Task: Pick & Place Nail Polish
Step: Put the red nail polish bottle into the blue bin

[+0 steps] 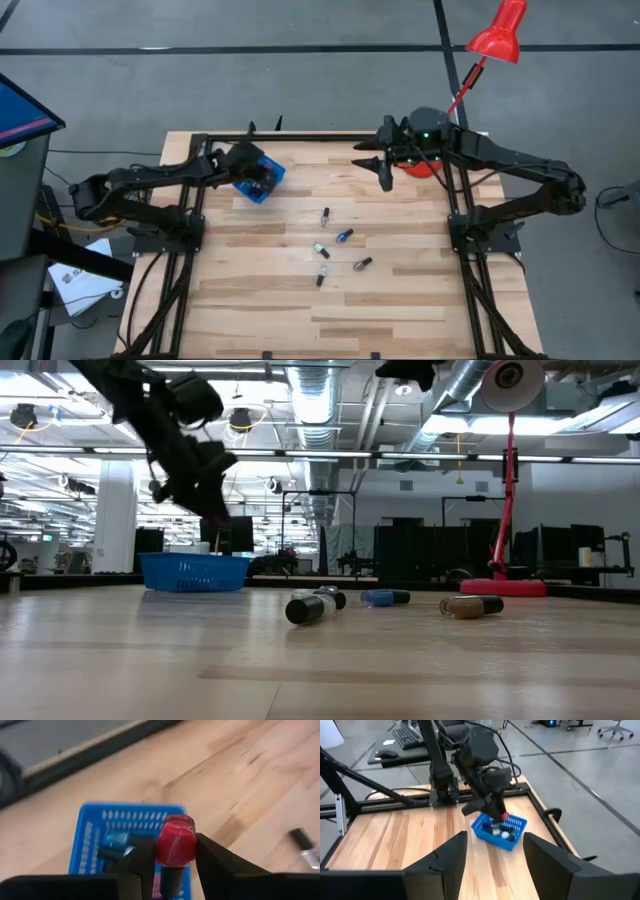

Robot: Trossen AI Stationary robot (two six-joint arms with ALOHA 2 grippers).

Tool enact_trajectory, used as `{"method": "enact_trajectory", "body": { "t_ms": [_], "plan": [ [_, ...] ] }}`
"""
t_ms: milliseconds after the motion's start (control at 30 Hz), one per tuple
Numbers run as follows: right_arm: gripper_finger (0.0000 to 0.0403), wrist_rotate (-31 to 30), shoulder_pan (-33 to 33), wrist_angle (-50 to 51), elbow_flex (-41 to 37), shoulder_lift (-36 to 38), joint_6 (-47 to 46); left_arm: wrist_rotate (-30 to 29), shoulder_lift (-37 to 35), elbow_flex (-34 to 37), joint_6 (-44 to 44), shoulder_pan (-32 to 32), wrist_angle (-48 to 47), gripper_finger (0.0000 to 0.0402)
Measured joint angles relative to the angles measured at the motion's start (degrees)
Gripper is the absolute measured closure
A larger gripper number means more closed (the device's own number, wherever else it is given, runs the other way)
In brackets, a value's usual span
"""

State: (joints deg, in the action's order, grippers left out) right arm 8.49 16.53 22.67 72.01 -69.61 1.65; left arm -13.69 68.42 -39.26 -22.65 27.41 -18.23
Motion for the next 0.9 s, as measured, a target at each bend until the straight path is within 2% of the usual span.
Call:
{"method": "enact_trajectory", "body": {
  "t_ms": [467,667,800,900],
  "plan": [
    [0.0213,0.00,0.00,1.82,-0.08,-0.04,-0.17,3.09,0.00,9.35,-6.79,0.32,0.04,0.0294],
    [0.0218,0.00,0.00,1.80,-0.08,-0.04,-0.17,3.07,0.00,10.99,-7.41,0.32,0.74,0.0292],
    [0.0217,0.00,0.00,1.80,-0.08,-0.04,-0.20,3.06,0.00,10.99,-7.36,0.32,1.42,0.0274],
    [0.0210,0.00,0.00,1.88,-0.08,-0.04,-0.55,3.52,0.00,10.99,-6.15,0.32,3.15,0.0244]
  ]
}}
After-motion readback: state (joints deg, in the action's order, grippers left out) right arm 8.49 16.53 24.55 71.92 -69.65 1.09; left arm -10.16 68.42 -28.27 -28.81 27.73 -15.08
